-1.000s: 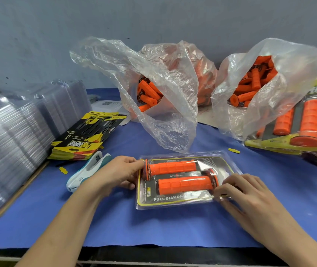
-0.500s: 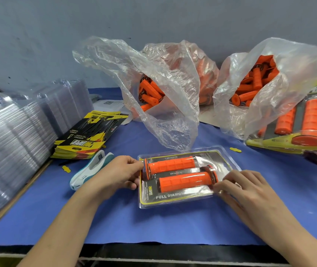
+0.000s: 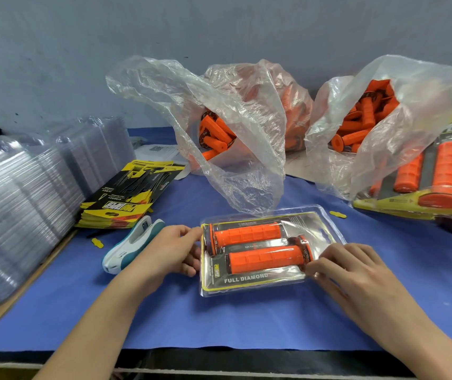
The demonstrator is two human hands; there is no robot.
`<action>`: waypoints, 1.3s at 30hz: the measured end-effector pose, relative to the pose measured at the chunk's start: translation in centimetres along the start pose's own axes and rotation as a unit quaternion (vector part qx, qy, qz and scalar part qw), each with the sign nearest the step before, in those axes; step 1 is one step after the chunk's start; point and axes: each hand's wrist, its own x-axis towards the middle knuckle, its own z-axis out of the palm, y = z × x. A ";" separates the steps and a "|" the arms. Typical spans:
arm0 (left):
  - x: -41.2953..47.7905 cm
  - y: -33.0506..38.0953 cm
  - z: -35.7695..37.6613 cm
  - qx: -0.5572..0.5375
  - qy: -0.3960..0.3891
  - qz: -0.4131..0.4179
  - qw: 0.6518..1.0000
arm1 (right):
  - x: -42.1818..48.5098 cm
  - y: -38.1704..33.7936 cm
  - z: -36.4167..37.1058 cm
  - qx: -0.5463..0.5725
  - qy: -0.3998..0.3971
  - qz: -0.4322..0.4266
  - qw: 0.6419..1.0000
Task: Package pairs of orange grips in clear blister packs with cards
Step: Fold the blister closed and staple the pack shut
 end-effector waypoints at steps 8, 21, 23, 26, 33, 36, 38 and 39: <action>1.4 0.0 -0.3 0.078 -0.020 0.016 0.997 | -0.1 0.1 0.2 0.011 -0.007 -0.004 1.000; 1.0 -0.2 0.3 0.004 -0.062 -0.016 0.998 | 0.3 -1.2 -0.6 0.131 -0.043 0.072 0.988; 0.8 -0.3 0.6 0.009 -0.054 -0.013 0.998 | 0.3 -1.3 -0.7 0.129 -0.042 0.076 0.988; 0.9 -0.2 0.7 0.014 -0.012 -0.002 1.000 | 0.4 -1.4 -0.9 0.125 -0.036 0.073 0.989; 2.0 0.2 0.7 0.047 0.012 0.009 0.999 | 0.3 -1.3 -1.0 0.141 -0.051 0.072 0.986; 2.5 0.2 0.5 0.089 0.014 0.034 0.995 | 0.3 -1.3 -1.0 0.139 -0.047 0.070 0.987; 2.6 0.3 0.6 0.105 0.025 0.046 0.993 | 0.3 -1.2 -1.0 0.133 -0.038 0.071 0.988; 2.6 0.3 0.8 0.107 0.034 0.051 0.992 | 0.3 -1.2 -1.0 0.131 -0.033 0.074 0.988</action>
